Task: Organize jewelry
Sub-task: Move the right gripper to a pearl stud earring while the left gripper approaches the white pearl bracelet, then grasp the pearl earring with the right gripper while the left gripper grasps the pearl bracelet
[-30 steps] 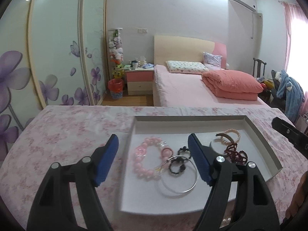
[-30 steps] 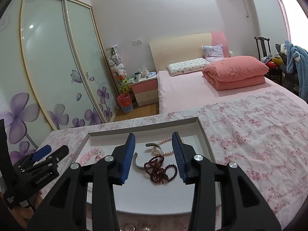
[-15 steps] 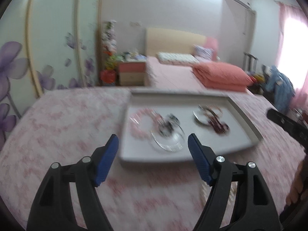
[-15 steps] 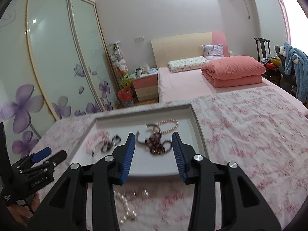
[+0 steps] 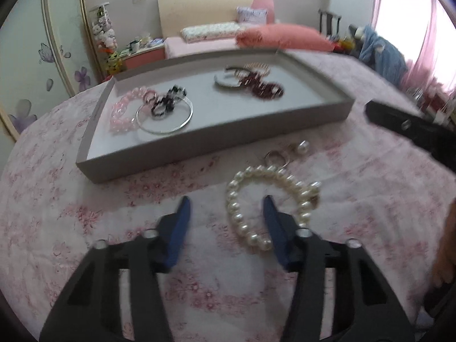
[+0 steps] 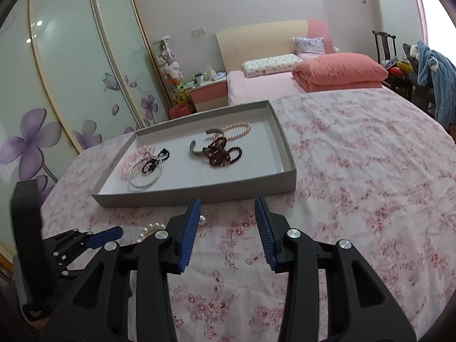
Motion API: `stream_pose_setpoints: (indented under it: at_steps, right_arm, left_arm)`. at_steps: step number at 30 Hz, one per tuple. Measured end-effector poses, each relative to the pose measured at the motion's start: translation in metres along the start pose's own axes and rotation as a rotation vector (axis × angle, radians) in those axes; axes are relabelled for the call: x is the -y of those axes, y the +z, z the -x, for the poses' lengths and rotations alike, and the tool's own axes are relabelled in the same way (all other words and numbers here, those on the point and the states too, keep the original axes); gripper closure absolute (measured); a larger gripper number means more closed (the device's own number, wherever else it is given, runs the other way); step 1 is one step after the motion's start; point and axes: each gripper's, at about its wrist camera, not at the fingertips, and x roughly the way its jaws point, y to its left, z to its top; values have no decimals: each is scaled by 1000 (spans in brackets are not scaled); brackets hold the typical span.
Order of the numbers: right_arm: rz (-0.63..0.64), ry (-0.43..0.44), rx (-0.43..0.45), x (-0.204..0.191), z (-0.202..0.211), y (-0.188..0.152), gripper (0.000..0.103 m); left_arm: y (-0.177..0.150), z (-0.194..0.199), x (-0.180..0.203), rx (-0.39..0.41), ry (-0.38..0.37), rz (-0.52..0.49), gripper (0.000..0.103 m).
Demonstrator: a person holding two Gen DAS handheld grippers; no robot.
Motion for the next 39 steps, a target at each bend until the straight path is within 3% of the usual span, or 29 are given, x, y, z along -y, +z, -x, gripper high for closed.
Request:
stream_pose_setpoints:
  at_steps: [3,8,12,15,23,27,34,39]
  right_arm:
    - [15,3,-13,-3,-2,-4,62]
    - [53,16,-50,-10,-3,-10,62]
    - [102,62,-122,-21,-11,-20,62]
    - [149,75,-161,-32,-17,-26,66]
    - [238,50,-242,-57,-38,-36,77]
    - [275,8,-248,-61,-42,-40,89]
    - [231,-62,-231,-40,-39,-35,89]
    - [196,-66,-229,-31,-40,-32,89]
  left_arm:
    - [0,1,-6,10,47,3,75]
    - [-8,4,-45,7,150,55,75]
    - [-14,8,-78,1,189,118,74]
    - [-17,11,-92,0,176,163,69]
    - [-19,14,-96,1,155,190,68]
    - [-17,11,-95,1,153,195,66]
    - [-16,11,-96,-1,155,205,63]
    - [-16,11,-96,-1,156,204,62]
